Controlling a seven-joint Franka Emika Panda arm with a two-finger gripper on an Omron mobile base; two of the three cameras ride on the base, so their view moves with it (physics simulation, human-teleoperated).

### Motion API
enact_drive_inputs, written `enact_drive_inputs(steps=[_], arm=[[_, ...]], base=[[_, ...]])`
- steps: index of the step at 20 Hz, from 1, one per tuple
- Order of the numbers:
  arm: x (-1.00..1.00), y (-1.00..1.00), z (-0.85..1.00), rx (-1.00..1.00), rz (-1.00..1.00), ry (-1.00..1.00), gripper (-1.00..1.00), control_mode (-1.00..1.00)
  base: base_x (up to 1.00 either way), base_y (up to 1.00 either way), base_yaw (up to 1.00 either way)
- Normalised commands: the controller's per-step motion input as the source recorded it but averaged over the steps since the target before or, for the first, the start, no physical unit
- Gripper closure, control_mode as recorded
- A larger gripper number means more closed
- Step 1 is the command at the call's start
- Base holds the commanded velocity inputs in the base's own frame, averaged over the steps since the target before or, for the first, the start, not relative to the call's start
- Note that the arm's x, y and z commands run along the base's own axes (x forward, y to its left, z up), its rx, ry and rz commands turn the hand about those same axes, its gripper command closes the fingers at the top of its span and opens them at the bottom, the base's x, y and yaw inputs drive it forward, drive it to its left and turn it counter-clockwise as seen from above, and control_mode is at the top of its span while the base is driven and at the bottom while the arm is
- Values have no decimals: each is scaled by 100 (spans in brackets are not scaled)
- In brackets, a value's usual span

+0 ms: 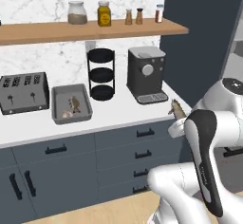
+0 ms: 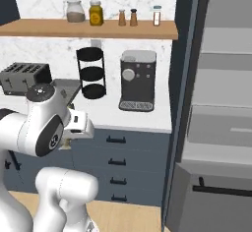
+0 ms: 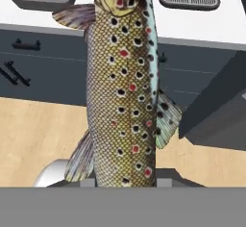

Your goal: Place one garlic and one fish in each tupperware on the nearby counter, to pack two identical lunches.

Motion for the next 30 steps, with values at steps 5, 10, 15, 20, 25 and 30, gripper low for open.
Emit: enact_drive_inputs(steps=[5,10,15,20,25,30], arm=[[0,0,0,0,0,0,100,100],[0,0,0,0,0,0,100,100],[0,0,0,0,0,0,100,100],[0,0,0,0,0,0,100,100],[0,0,0,0,0,0,100,100],[0,0,0,0,0,0,100,100]], base=[[45,100,9],[55,100,17],[49,100,10],[45,100,2],[57,100,0],[61,100,0]])
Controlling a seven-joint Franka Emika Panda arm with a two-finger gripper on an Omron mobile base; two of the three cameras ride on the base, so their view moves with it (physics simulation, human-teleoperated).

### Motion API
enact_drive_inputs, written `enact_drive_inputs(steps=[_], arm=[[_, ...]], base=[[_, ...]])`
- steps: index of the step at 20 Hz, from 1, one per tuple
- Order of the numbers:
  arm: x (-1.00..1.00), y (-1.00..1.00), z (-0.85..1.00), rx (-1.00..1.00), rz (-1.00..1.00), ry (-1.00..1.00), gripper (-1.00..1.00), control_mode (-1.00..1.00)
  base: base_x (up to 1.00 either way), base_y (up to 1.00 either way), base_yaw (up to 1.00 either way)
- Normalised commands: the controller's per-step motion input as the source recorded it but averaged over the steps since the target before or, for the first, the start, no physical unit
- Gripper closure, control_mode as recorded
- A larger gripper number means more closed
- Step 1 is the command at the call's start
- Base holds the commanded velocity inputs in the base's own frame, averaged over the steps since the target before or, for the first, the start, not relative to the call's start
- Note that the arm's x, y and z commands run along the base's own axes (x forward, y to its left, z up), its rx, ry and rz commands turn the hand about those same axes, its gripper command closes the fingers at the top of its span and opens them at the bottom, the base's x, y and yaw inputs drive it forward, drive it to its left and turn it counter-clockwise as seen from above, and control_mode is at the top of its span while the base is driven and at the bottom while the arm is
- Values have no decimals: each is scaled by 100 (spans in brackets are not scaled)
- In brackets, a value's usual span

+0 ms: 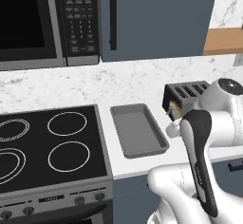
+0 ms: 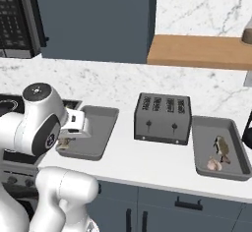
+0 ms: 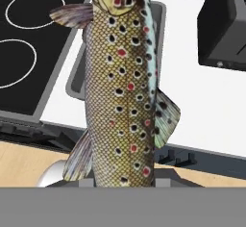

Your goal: Place one garlic and one fish in each tupperware on the nearby counter, to pack two identical lunches.

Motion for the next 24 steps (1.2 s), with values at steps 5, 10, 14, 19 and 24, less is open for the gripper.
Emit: enact_drive_inputs(steps=[5,10,14,19,24], arm=[[16,12,-25,-3,0,0,100,-100],[51,12,-57,-3,-1,2,100,-100],[89,19,-51,0,0,2,100,-100],[94,9,-35,0,-3,0,100,-100],[77,0,-47,1,-20,0,100,-100]], base=[[30,47,0],[0,0,0],[0,0,0],[0,0,0],[0,0,0]])
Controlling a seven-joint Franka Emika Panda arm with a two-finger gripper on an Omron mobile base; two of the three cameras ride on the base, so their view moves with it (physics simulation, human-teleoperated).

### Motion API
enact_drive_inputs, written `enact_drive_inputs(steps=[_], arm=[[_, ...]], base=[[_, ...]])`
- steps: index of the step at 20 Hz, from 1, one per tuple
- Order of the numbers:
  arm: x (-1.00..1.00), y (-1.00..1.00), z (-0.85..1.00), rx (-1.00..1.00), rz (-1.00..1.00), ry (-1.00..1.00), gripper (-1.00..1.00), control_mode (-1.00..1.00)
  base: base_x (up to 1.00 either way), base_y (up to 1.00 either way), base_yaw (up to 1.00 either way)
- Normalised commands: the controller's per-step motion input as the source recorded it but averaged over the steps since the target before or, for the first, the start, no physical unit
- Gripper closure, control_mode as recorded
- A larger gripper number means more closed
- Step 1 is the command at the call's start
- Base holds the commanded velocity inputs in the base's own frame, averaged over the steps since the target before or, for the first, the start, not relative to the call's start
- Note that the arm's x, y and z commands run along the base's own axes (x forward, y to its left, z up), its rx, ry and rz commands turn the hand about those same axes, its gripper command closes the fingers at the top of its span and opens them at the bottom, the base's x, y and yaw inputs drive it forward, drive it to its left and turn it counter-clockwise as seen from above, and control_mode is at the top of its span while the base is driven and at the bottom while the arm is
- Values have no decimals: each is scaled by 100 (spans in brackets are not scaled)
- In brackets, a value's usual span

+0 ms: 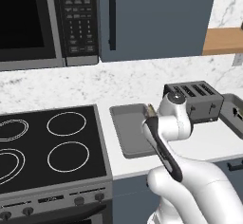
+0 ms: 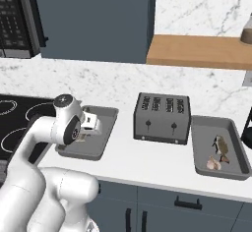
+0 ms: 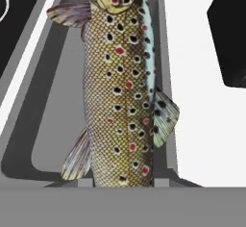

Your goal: Place one garlic and one fish in each tupperware on the nearby counter, to pack two identical lunches.

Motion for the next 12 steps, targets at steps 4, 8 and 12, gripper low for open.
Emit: enact_drive_inputs(steps=[4,8,12], arm=[[40,0,-42,9,-20,1,100,-100],[21,5,-18,1,-3,0,100,-100],[26,6,-26,0,0,0,100,-100]], base=[[0,0,0],[0,0,0],[0,0,0]])
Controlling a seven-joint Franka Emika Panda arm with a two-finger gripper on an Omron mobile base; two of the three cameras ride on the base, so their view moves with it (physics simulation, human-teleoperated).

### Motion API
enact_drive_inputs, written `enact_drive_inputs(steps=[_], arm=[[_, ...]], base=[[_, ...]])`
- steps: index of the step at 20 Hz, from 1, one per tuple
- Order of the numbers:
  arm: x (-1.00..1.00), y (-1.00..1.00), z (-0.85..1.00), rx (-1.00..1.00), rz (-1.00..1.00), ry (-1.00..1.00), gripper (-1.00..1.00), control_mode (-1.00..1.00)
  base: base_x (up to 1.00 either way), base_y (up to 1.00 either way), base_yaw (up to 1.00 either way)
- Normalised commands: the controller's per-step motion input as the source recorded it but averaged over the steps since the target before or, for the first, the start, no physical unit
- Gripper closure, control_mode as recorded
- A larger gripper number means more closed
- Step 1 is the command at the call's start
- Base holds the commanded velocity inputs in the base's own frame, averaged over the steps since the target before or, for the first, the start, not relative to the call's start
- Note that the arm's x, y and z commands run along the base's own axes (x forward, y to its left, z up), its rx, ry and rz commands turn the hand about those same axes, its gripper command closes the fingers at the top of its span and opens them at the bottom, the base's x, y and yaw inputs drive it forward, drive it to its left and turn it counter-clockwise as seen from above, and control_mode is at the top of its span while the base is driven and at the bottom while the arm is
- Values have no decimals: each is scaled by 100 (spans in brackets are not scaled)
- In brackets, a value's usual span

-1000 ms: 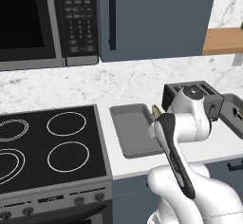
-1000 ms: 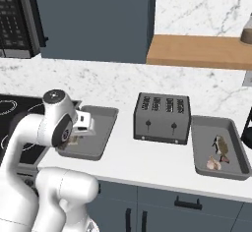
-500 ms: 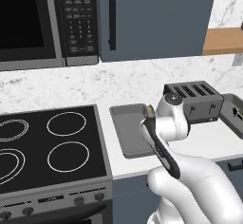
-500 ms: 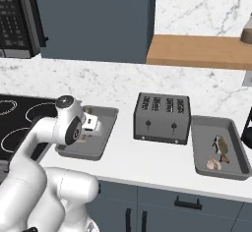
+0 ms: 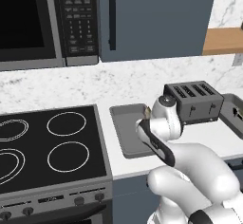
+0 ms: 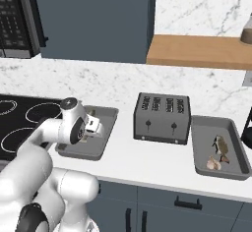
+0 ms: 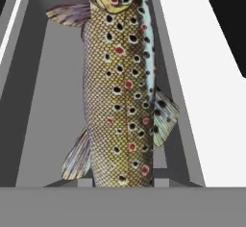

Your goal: Place one garlic and one fish in each tupperware on the nearby counter, to pack two identical lunches.

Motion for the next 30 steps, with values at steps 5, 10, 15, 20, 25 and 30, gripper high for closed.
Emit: enact_drive_inputs(steps=[5,10,15,20,25,30], arm=[[24,7,-36,0,0,0,100,-100],[22,0,-28,0,0,0,100,-100],[22,0,-24,0,0,3,100,-100],[31,0,-22,0,0,3,100,-100],[43,1,-10,0,0,1,-100,-100],[32,1,-10,0,0,4,-100,-100]], base=[[0,0,0],[0,0,0],[0,0,0],[0,0,0],[0,0,0],[0,0,0]])
